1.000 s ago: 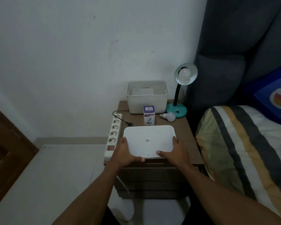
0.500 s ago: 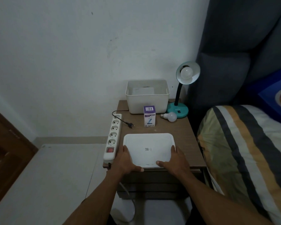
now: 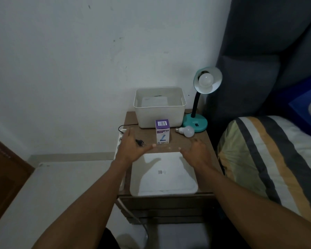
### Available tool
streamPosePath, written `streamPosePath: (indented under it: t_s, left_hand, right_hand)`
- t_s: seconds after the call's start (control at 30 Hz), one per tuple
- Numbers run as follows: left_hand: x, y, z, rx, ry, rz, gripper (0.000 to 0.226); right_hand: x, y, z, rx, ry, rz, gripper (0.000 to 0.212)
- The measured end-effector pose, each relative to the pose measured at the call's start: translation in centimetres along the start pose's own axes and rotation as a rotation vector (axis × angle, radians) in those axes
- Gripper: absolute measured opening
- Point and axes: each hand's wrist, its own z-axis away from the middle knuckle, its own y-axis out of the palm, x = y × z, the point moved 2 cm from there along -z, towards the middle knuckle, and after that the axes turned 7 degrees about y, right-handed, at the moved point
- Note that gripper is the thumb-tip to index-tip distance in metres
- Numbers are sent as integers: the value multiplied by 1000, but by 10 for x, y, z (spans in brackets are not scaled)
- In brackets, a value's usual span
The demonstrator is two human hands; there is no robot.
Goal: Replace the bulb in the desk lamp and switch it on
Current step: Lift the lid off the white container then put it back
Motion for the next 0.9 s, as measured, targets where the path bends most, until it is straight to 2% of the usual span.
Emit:
streamPosePath:
  t_s: [0.1,0.2,0.4,0.6,0.73,0.9]
  left_hand:
    - [-2,-12,-47,-89,29,57,125]
    - [-12,-18,-89,-141,110,92,102]
    - [-2,-3,-154,-125,106,50,131]
    - [4,7,-187,-156,46,155,137]
    - [8,14,-191,-185,67,204,121]
    - [12,17,-196,-155,-5,197,143]
  right_hand:
    - [10,-1,-30,-10,8,-54,58]
    - [15,3,-60,-43,-27,-60,54]
    - [8,28,-110,-80,2,8,65]
    - [-3,43,-130,-95,16,48,63]
    - [-9,42,-133,-102,21,14,61]
    - [-7,27,-128,-137,-60,-164,59]
